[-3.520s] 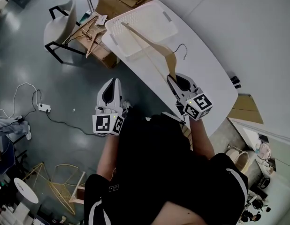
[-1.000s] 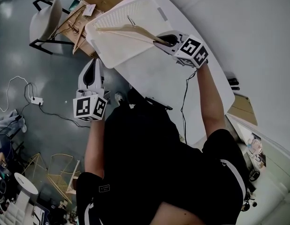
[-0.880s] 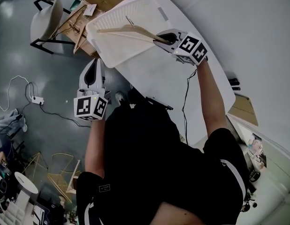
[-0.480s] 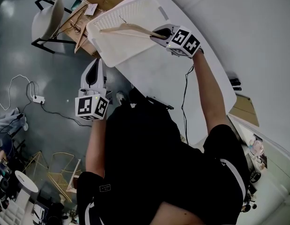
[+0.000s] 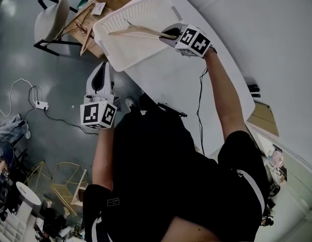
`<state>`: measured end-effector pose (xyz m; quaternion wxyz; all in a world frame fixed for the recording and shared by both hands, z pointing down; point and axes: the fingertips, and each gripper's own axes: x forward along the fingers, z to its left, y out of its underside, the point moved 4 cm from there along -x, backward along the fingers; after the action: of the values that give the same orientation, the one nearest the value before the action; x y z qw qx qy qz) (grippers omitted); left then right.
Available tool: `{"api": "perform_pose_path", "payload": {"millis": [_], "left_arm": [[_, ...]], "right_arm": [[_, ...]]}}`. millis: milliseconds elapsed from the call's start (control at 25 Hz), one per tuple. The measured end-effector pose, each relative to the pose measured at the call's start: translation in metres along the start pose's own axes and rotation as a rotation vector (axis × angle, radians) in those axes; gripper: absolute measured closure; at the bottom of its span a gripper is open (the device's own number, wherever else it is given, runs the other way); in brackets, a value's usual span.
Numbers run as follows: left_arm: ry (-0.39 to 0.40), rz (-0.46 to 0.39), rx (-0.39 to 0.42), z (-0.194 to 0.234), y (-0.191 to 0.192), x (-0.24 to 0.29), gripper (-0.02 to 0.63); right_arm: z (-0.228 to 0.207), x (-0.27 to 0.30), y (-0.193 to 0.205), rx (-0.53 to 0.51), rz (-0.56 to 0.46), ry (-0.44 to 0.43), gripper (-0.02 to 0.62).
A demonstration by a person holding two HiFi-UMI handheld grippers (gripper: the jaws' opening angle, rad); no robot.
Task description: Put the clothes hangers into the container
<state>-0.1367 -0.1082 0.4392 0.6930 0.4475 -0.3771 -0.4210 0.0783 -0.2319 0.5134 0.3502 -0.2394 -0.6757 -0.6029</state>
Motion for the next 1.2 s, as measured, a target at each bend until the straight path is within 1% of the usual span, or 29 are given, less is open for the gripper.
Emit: {"api": "perform_pose_path", "payload": {"millis": [360,520,680,1200], "left_arm": [[0.000,0.003,-0.003,0.001,0.003,0.002,0.603],[-0.003,0.003,-0.004,0.002,0.001,0.001,0.603],[-0.005,0.007,-0.004,0.004,0.002,0.001,0.603],[-0.012,0.017,-0.013,0.009,0.004,0.001,0.603]], "right_arm": [[-0.003,0.015,0.000,-0.043,0.052,-0.007,0.535],[-0.005,0.019,-0.002,-0.034,0.043,-0.024,0.535],[-0.006,0.024,-0.002,-0.042,0.058,-0.027,0.535],[-0.014,0.036,-0.003,-0.057,0.077,-0.013,0.535]]}}
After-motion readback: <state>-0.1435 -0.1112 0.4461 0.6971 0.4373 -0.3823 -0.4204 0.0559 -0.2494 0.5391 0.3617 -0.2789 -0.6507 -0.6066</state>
